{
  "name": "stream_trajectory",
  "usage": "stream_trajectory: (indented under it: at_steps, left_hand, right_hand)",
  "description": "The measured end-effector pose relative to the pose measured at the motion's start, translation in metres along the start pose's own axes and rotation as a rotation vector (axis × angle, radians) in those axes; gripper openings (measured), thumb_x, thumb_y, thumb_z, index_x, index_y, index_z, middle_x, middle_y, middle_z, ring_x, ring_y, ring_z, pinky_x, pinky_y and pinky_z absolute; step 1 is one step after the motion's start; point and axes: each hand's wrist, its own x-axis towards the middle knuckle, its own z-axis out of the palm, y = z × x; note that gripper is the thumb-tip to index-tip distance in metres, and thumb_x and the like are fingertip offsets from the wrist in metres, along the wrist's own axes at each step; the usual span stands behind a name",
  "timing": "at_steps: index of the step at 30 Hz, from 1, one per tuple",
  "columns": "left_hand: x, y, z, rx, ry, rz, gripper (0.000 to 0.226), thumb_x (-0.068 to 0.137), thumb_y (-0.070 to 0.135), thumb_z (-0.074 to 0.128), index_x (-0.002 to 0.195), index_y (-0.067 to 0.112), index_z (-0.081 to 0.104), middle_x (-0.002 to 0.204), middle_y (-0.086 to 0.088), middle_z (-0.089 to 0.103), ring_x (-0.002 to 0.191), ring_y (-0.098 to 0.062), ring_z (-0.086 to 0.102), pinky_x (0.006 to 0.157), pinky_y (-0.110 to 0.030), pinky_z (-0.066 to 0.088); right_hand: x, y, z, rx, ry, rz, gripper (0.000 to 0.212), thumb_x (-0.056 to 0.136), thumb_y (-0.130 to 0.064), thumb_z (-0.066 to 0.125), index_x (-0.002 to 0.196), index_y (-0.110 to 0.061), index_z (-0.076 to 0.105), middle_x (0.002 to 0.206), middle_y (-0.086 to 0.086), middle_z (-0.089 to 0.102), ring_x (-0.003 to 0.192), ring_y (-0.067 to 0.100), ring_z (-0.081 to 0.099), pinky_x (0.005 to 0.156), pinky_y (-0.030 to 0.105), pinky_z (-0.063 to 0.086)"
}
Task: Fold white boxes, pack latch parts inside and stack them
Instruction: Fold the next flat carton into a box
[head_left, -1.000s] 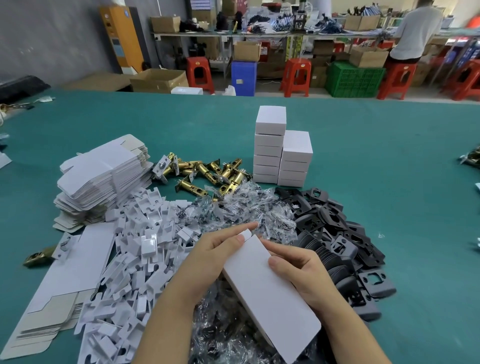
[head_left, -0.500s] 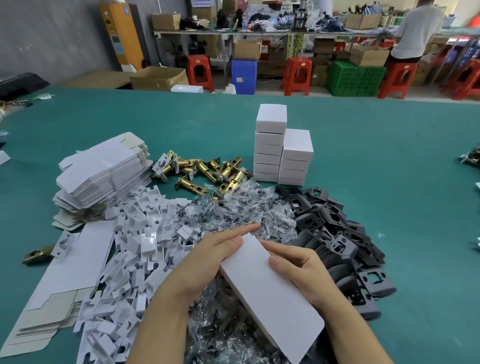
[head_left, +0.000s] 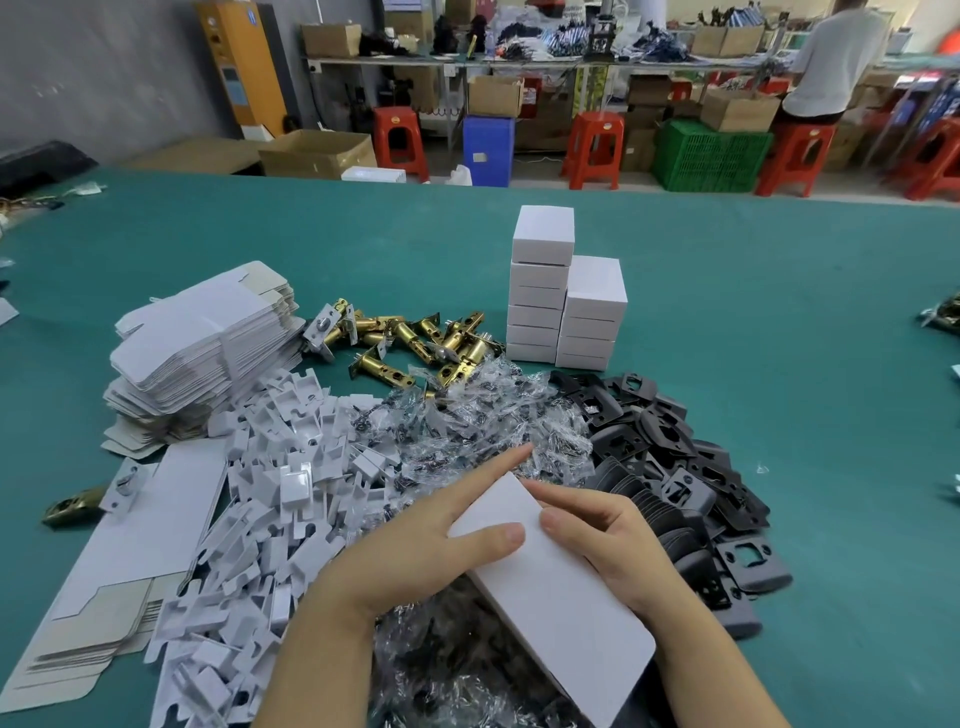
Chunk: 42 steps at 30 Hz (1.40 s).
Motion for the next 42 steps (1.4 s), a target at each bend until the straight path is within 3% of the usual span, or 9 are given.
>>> stream_trajectory:
  at_steps: [5,9,13,18,23,27,31,37,42]
  left_hand:
    - [0.004,0.007,0.006,-0.105,0.109,-0.015,0.039,0.1,0.06,0.049,0.136,0.072,0.041,0.13,0.049,0.048,0.113,0.01,0.058,0.097,-0.028,0.05]
    - [0.011,0.009,0.009,-0.117,0.373,0.002,0.03,0.096,0.057,0.052,0.124,0.062,0.062,0.12,0.026,0.068,0.101,-0.007,0.065,0.082,-0.024,0.049]
    - [0.014,0.008,0.012,-0.211,0.474,-0.036,0.026,0.105,0.042,0.051,0.111,0.049,0.075,0.099,0.004,0.075,0.097,-0.025,0.067,0.081,-0.039,0.054]
    - [0.018,0.01,0.01,-0.42,0.522,-0.203,0.033,0.105,0.03,0.05,0.094,0.034,0.081,0.074,-0.001,0.069,0.061,-0.01,0.062,0.049,-0.021,0.046]
    - [0.021,0.007,0.013,-0.435,0.504,-0.245,0.029,0.102,0.031,0.053,0.093,0.03,0.081,0.073,-0.009,0.065,0.068,-0.026,0.052,0.046,-0.028,0.034]
    - [0.024,0.008,0.016,-0.452,0.524,-0.245,0.031,0.102,0.039,0.053,0.092,0.029,0.081,0.085,-0.012,0.073,0.069,-0.02,0.061,0.055,-0.038,0.054]
    - [0.019,0.008,0.015,-0.262,0.551,-0.149,0.034,0.107,0.035,0.046,0.096,0.048,0.075,0.08,0.01,0.073,0.05,0.003,0.057,0.044,-0.014,0.043]
    - [0.015,0.002,0.011,0.039,0.312,0.009,0.057,0.099,0.01,0.062,0.128,0.059,0.055,0.108,0.024,0.067,0.089,-0.014,0.069,0.077,-0.035,0.062]
    - [0.018,-0.003,0.009,0.005,0.418,0.062,0.031,0.091,0.032,0.075,0.115,0.051,0.068,0.089,0.007,0.065,0.062,-0.009,0.057,0.056,-0.022,0.049]
  right_hand:
    - [0.004,0.006,-0.003,0.0,0.024,-0.004,0.026,0.085,-0.018,0.079,0.106,-0.034,0.082,0.096,0.005,0.08,0.077,0.012,0.073,0.062,0.023,0.056]
    - [0.008,0.009,-0.004,0.122,0.124,-0.02,0.03,0.077,-0.026,0.072,0.105,-0.031,0.082,0.103,0.008,0.078,0.078,0.017,0.072,0.063,0.029,0.059]
    - [0.009,0.008,-0.005,0.109,0.158,-0.036,0.025,0.096,-0.026,0.058,0.107,-0.027,0.081,0.11,0.004,0.078,0.076,0.013,0.072,0.058,0.022,0.055]
    - [0.009,0.015,-0.005,-0.001,0.085,-0.089,0.053,0.092,-0.006,0.069,0.136,-0.033,0.061,0.132,-0.015,0.067,0.091,0.019,0.071,0.069,0.032,0.059]
    - [0.008,0.02,-0.004,-0.151,-0.029,-0.153,0.068,0.078,-0.013,0.084,0.134,-0.046,0.061,0.134,-0.017,0.065,0.122,0.006,0.063,0.089,0.023,0.055]
    - [0.009,0.021,-0.002,-0.126,0.005,-0.212,0.043,0.082,-0.014,0.084,0.12,-0.031,0.072,0.125,0.001,0.069,0.107,0.023,0.07,0.078,0.032,0.061]
    - [0.012,0.023,-0.004,0.003,0.091,-0.206,0.053,0.073,-0.045,0.091,0.118,-0.024,0.073,0.118,0.015,0.072,0.1,0.034,0.073,0.074,0.036,0.062]
    - [0.015,0.026,-0.007,0.13,0.121,-0.244,0.052,0.071,-0.043,0.093,0.116,-0.026,0.074,0.109,0.009,0.077,0.086,0.022,0.075,0.067,0.032,0.062]
    - [0.016,0.03,-0.011,0.117,0.109,-0.223,0.047,0.074,-0.042,0.092,0.114,-0.023,0.075,0.101,0.007,0.076,0.083,0.02,0.073,0.068,0.03,0.061]
